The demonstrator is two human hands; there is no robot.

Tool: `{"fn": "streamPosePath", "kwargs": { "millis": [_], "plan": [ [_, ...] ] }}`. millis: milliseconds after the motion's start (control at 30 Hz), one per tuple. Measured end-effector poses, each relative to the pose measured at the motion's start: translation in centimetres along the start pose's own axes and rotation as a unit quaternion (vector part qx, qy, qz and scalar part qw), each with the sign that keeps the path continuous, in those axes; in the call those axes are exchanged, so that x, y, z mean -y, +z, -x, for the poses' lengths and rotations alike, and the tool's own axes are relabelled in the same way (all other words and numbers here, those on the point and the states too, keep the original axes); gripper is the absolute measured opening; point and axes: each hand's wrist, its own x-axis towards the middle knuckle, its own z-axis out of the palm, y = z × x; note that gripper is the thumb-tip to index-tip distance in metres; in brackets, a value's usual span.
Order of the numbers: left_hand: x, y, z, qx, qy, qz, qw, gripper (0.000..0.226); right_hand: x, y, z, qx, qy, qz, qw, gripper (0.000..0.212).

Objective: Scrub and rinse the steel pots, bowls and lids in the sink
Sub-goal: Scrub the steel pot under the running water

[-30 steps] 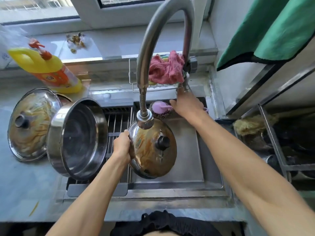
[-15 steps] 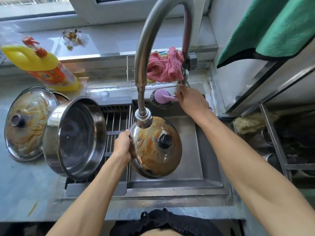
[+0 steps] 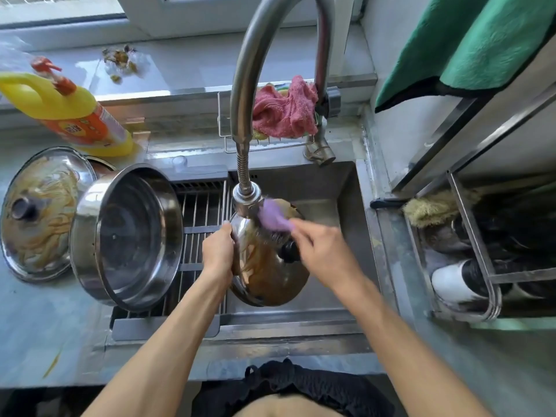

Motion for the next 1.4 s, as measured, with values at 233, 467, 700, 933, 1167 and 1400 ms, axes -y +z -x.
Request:
{"fn": "streamPosePath", "kwargs": {
  "millis": [233,467,700,933,1167,1400],
  "plan": [
    [0.3,0.8,0.8,-0.021,0.08,-0.053,0.995,0.039,-0.8,0.2,1.1,-0.026,0.088,0.144,0.985,0.029],
    [-0.6,0.4,0.7,-0.02,0.115,-0.097,0.988,0.054,0.2,0.9,1.5,-0.036,0.037,0.153,0.987,0.032],
    [0.2,-0.7,0.8,-0.017,0.049,-0.025,0.998,0.037,1.2,1.5,1.1,0.007,0.026,0.205,0.978,0.043],
    [0.1,-1.2,0.3,0.023,0.004,0.024,0.999,0.031,2.2,1.4,1.3,0.049,-0.036,0.243,0.968,0.048],
    [-1.1,-2.5,-0.6,0.072,-0.032,0.011,0.997,0.019,1.2,0.1,0.4,0.079,-0.104,0.29,0.948,0.051],
    [-3.6,-2.8,-1.9,0.074,-0.011,-0.068,0.995,0.028,0.0,-0.6,-1.6,0.085,-0.115,0.283,0.948,0.046]
  ]
}}
